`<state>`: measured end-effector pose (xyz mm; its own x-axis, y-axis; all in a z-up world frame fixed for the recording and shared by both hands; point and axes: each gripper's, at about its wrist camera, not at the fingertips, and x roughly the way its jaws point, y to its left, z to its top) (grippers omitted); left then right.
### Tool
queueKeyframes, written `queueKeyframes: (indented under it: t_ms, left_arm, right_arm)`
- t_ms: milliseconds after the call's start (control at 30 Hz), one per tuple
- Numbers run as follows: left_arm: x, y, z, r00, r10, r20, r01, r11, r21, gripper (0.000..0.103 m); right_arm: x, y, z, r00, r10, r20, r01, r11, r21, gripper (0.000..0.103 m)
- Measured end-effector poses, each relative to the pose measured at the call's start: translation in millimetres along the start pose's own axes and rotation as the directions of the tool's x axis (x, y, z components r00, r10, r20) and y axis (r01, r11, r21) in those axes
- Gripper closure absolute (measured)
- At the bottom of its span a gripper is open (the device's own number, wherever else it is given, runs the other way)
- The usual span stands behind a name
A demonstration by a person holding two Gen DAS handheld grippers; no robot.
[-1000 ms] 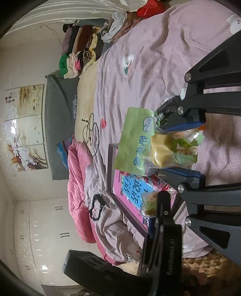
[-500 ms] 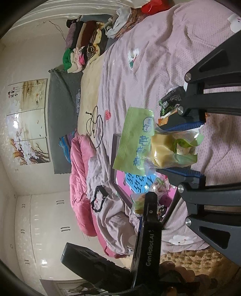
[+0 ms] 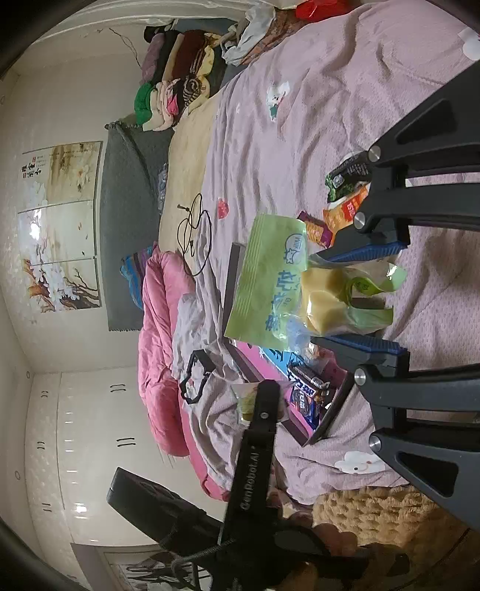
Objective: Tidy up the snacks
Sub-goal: 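Carry the clear cake bag to the tray with the left tool while the right carries the green-labelled bag, then lower and release the clear cake bag with the left tool while the right releases the green-labelled bag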
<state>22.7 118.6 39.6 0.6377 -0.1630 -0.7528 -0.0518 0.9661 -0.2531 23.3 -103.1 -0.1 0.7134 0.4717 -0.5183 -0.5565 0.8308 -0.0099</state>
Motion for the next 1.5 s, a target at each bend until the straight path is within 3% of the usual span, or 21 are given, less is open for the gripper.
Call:
queueKeyframes:
  t_ms: [700,1100,1500]
  left_arm:
    - [7.8,74.3,11.1,0.993,0.113,0.023,-0.11,0.987,-0.116,0.068]
    - [31.7,91.1,4.0,0.991,0.125,-0.038,-0.129,0.983,-0.127,0.068]
    - [38.2,88.7,0.9,0.987,0.153,-0.041,-0.156,0.984,-0.088,0.068]
  right_arm:
    - [27.6,19.7,1.7,0.999,0.017,-0.042,-0.018,1.0,-0.022,0.068]
    - [46.4,16.2,3.2,0.998,0.006,-0.068,-0.006,1.0,-0.001,0.068]
    - [67.7,14.1,4.4,0.994,-0.01,-0.108,0.01,1.0,0.006,0.068]
